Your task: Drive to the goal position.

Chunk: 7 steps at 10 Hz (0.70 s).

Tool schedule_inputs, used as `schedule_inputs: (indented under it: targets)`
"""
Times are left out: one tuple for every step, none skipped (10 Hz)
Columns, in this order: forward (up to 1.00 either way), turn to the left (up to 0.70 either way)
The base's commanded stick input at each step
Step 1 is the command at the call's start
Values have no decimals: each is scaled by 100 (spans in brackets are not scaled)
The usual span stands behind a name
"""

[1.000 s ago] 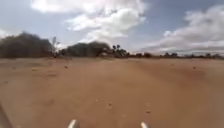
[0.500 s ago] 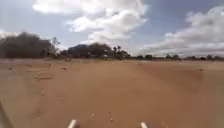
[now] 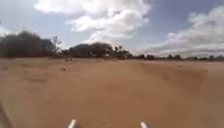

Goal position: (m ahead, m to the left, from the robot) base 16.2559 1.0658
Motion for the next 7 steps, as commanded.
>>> schedule_inputs:
  targets:
    - [70,0]
    - [70,0]
    - [70,0]
    - [70,0]
    - [70,0]
    - [70,0]
    - [70,0]
